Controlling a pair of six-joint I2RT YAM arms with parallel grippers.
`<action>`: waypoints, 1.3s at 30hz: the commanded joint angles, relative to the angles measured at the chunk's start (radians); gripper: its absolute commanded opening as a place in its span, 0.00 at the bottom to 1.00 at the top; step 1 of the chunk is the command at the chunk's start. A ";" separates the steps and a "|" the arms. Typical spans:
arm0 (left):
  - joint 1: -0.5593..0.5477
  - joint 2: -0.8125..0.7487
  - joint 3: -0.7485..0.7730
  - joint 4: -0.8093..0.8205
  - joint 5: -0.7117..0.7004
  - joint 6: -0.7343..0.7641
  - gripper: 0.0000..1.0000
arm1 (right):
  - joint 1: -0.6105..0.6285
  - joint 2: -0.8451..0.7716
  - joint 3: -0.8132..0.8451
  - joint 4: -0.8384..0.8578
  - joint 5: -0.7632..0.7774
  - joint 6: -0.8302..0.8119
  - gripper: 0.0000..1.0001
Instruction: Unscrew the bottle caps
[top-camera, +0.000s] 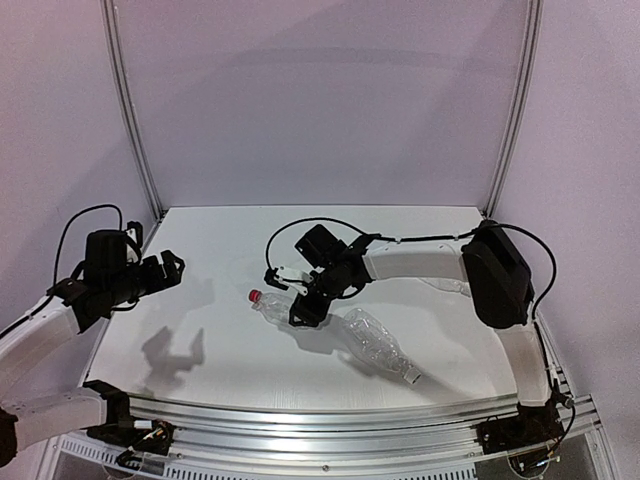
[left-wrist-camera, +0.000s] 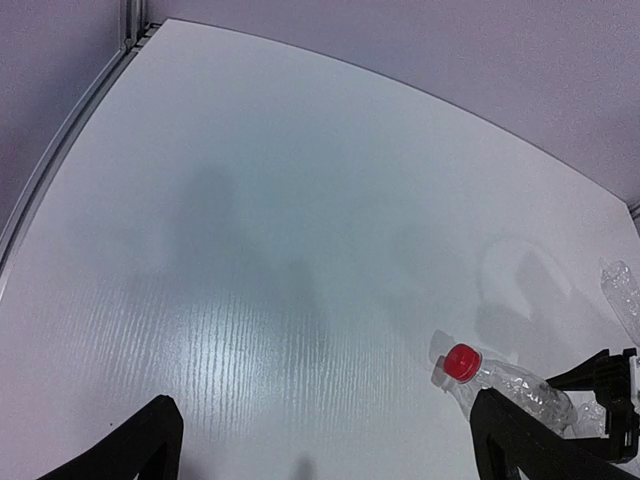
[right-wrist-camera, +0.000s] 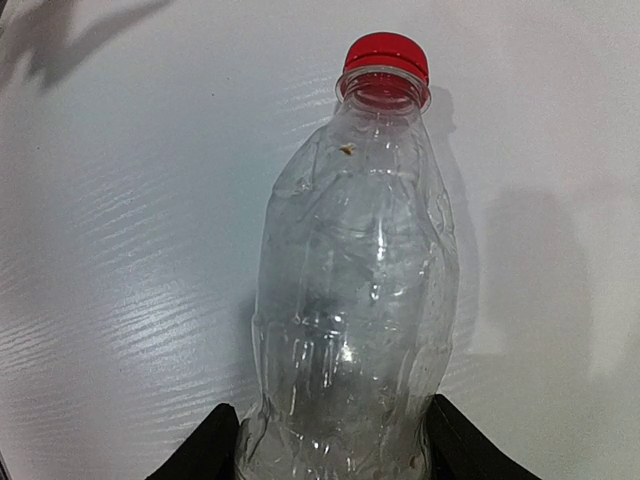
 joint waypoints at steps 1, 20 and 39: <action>-0.007 -0.010 -0.024 0.062 0.065 0.015 0.99 | 0.009 -0.115 -0.109 0.102 0.056 0.056 0.00; -0.124 0.039 -0.026 0.366 0.345 -0.067 0.99 | 0.044 -0.557 -0.655 0.561 0.110 0.337 0.00; -0.354 0.134 0.092 0.519 0.617 -0.194 0.93 | 0.166 -0.693 -0.833 0.808 0.074 0.386 0.00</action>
